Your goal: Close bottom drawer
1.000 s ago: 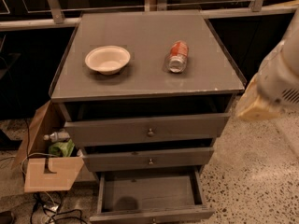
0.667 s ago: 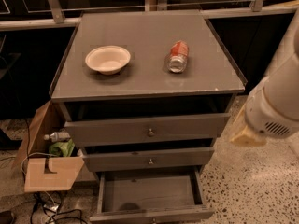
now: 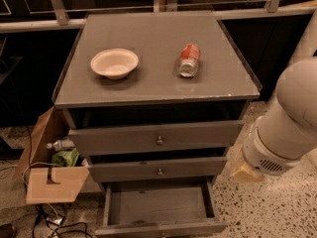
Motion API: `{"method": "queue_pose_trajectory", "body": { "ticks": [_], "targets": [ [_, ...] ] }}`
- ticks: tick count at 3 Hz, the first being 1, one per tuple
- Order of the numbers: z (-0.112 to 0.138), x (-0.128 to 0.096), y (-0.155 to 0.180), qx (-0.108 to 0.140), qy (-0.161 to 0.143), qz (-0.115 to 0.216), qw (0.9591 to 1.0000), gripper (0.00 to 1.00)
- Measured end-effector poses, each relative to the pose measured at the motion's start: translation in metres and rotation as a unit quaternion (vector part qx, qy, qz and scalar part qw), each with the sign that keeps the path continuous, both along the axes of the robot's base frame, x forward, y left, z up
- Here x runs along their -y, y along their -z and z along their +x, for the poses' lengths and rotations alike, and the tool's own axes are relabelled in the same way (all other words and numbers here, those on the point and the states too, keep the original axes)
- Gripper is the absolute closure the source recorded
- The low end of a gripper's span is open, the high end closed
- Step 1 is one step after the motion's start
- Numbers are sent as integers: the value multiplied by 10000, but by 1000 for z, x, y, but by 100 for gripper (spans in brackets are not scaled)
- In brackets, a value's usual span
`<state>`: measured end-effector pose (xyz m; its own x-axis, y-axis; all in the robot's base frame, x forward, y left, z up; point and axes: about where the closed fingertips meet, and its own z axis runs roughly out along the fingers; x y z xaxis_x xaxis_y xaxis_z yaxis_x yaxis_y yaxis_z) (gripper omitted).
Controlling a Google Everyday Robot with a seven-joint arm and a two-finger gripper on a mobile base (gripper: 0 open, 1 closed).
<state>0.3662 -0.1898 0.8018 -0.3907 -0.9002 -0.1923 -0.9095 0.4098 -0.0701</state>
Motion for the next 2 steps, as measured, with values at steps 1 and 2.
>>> {"method": "queue_pose_trajectory", "body": {
  "ticks": [1, 2],
  "targets": [
    [1, -1, 25, 15, 248, 138, 9996, 100],
    [9, -5, 72, -36, 516, 158, 9985, 100]
  ]
}}
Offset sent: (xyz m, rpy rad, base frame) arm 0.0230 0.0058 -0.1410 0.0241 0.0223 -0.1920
